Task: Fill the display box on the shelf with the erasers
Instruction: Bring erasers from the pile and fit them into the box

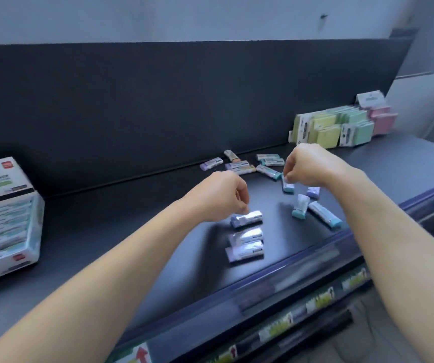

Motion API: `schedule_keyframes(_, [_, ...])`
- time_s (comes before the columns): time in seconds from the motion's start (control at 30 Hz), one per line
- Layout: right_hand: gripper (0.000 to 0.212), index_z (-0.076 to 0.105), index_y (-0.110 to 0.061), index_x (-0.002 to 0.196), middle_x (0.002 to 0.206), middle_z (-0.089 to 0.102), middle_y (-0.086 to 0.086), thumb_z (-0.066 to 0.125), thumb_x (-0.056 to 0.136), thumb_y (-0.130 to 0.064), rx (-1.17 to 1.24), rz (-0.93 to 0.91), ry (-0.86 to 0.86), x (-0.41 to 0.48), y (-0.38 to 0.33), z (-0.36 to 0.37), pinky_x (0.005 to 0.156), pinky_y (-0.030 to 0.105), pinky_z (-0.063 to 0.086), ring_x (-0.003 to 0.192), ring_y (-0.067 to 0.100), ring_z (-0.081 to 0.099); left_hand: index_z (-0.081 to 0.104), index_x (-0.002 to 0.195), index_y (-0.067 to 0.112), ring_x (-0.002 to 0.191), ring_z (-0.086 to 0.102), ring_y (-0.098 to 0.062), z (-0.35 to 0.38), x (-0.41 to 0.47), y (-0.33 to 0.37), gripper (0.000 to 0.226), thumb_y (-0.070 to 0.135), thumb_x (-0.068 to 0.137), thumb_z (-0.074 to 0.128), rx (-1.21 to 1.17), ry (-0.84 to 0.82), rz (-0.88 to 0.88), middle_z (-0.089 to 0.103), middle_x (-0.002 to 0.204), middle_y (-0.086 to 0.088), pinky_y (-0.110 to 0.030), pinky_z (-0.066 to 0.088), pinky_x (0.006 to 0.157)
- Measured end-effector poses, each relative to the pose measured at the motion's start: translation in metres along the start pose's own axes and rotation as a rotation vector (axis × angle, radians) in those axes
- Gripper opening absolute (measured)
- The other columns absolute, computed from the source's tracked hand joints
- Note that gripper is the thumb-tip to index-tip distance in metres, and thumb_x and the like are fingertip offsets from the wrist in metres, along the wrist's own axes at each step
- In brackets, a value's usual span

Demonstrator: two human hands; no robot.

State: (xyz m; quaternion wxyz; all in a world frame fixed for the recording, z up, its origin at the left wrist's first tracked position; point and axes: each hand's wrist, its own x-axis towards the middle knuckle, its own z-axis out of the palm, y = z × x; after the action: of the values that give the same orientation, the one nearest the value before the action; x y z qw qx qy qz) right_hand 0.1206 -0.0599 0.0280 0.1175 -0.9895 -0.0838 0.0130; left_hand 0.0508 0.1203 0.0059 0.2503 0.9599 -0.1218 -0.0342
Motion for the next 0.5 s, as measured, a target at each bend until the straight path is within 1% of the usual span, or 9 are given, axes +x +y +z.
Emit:
schedule_keyframes(0.03, [0.014, 0.075, -0.008, 0.086, 0.092, 0.073, 0.015, 0.063, 0.08, -0.003, 0.004, 0.018, 0.001, 0.002, 0.011, -0.002, 0.075, 0.035, 0.055, 0.09, 0.032, 0.067, 0.07, 0.089, 0.013, 0.061, 0.053, -0.009, 0.005, 0.007, 0.005, 0.011, 0.019, 0.079, 0.071, 0.019, -0.022, -0.003, 0.053, 0.063, 0.013, -0.016, 0.038, 0.053])
schedule_keyframes(0.1, [0.015, 0.073, -0.002, 0.09, 0.095, 0.072, 0.017, 0.062, 0.08, -0.002, 0.012, 0.047, 0.009, 0.008, 0.033, -0.004, 0.078, 0.038, 0.056, 0.096, 0.033, 0.067, 0.07, 0.089, 0.015, 0.06, 0.052, -0.008, 0.013, 0.019, 0.015, 0.013, 0.021, 0.078, 0.072, 0.056, -0.045, -0.008, 0.052, 0.062, 0.013, -0.02, 0.038, 0.053])
schedule_keyframes(0.17, [0.018, 0.071, -0.001, 0.094, 0.096, 0.072, 0.017, 0.063, 0.079, -0.005, 0.004, 0.082, 0.002, 0.014, 0.052, -0.006, 0.077, 0.036, 0.056, 0.095, 0.033, 0.067, 0.071, 0.09, 0.014, 0.059, 0.051, -0.007, 0.019, 0.03, 0.022, 0.014, 0.022, 0.078, 0.072, 0.064, -0.048, -0.017, 0.052, 0.062, 0.015, -0.019, 0.037, 0.052])
schedule_keyframes(0.23, [0.019, 0.07, -0.001, 0.097, 0.096, 0.071, 0.017, 0.064, 0.08, -0.007, 0.005, 0.11, -0.022, 0.018, 0.066, -0.005, 0.075, 0.033, 0.054, 0.094, 0.033, 0.067, 0.071, 0.091, 0.012, 0.065, 0.053, -0.011, 0.023, 0.039, 0.031, 0.014, 0.021, 0.08, 0.071, 0.05, -0.035, -0.023, 0.052, 0.065, 0.014, -0.019, 0.037, 0.054])
schedule_keyframes(0.33, [0.022, 0.067, -0.002, 0.096, 0.094, 0.068, 0.014, 0.07, 0.083, -0.02, 0.045, 0.133, -0.059, 0.022, 0.078, -0.004, 0.074, 0.033, 0.051, 0.09, 0.033, 0.064, 0.07, 0.087, 0.011, 0.072, 0.054, -0.015, 0.031, 0.053, 0.045, 0.013, 0.023, 0.082, 0.07, 0.004, 0.004, -0.032, 0.06, 0.074, 0.004, -0.024, 0.039, 0.057])
schedule_keyframes(0.4, [0.028, 0.064, -0.003, 0.091, 0.088, 0.063, 0.013, 0.069, 0.085, -0.029, 0.086, 0.147, -0.07, 0.024, 0.081, -0.003, 0.069, 0.03, 0.045, 0.086, 0.032, 0.061, 0.07, 0.085, 0.008, 0.071, 0.054, -0.016, 0.039, 0.062, 0.053, 0.019, 0.027, 0.082, 0.069, -0.022, 0.012, -0.049, 0.066, 0.08, -0.003, -0.026, 0.038, 0.057])
schedule_keyframes(0.43, [0.03, 0.062, -0.003, 0.085, 0.084, 0.06, 0.012, 0.068, 0.085, -0.032, 0.099, 0.154, -0.076, 0.025, 0.081, -0.001, 0.066, 0.03, 0.043, 0.081, 0.031, 0.059, 0.07, 0.085, 0.006, 0.069, 0.054, -0.018, 0.043, 0.066, 0.058, 0.023, 0.029, 0.082, 0.069, -0.028, 0.002, -0.062, 0.066, 0.081, -0.006, -0.026, 0.038, 0.056])
schedule_keyframes(0.5, [0.035, 0.056, -0.005, 0.073, 0.074, 0.055, 0.009, 0.068, 0.086, -0.035, 0.108, 0.165, -0.085, 0.027, 0.081, 0.0, 0.06, 0.028, 0.039, 0.074, 0.03, 0.054, 0.069, 0.082, 0.004, 0.066, 0.051, -0.02, 0.051, 0.072, 0.065, 0.03, 0.034, 0.08, 0.07, -0.038, -0.021, -0.094, 0.063, 0.076, -0.007, -0.028, 0.035, 0.054])
